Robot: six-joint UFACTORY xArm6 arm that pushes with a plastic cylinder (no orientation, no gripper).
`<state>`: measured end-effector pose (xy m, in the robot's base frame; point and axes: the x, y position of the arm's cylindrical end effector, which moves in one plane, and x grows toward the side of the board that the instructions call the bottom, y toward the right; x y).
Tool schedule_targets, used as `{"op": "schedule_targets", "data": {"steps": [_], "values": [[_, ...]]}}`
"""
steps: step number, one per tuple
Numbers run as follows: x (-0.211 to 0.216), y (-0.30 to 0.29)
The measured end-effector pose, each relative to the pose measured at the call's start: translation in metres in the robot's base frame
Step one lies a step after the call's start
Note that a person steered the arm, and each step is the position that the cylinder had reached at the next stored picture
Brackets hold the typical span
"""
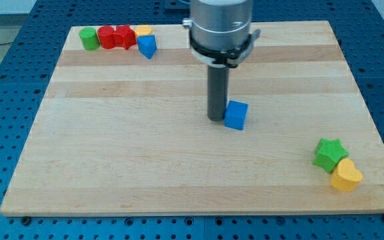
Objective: Push the blue cube into the green star
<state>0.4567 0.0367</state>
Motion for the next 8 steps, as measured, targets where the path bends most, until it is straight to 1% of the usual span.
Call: {"op": "schedule_targets", "data": {"steps": [1,3,5,8], "values": [[0.003,0.022],[-0.006,0.058],[0.013,0.108],[0.035,0.156]]}}
